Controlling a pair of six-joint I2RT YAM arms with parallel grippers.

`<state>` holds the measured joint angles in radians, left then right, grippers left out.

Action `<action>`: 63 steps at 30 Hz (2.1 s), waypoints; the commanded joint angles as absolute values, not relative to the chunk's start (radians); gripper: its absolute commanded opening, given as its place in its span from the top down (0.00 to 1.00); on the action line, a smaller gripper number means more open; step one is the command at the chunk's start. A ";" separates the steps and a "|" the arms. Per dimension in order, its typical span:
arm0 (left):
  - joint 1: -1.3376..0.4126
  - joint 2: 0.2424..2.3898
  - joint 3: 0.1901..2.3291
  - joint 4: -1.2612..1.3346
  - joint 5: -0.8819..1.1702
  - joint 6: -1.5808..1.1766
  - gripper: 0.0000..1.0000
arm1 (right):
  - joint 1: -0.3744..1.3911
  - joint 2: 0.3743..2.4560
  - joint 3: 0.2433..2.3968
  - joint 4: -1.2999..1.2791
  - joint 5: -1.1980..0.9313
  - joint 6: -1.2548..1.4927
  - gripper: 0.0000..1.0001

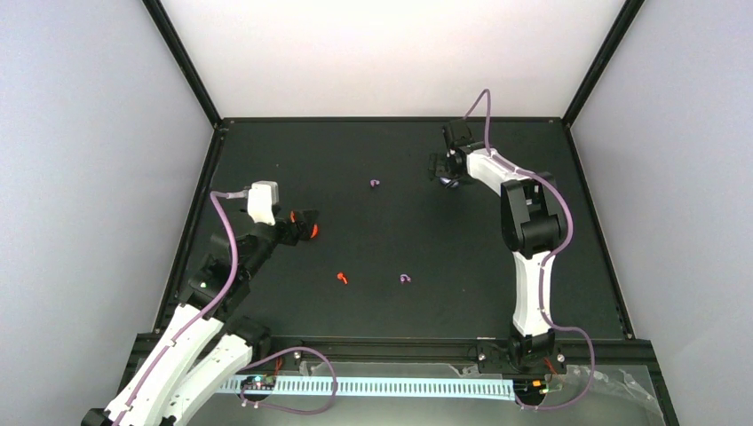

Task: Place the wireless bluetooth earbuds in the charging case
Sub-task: Pick up the charging case at the center of the board.

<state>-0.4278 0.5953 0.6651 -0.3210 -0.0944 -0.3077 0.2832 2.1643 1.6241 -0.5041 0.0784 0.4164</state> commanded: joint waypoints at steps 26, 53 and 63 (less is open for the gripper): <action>-0.436 0.578 0.667 -0.294 -0.077 -0.305 0.01 | 0.282 2.303 1.850 -0.652 -0.004 0.281 0.13; -0.435 0.552 0.666 -0.297 -0.078 -0.304 0.01 | 0.314 2.254 1.750 -0.651 0.167 0.254 0.38; -0.436 0.548 0.666 -0.297 -0.079 -0.304 0.01 | 0.313 2.249 1.746 -0.649 0.143 0.235 0.43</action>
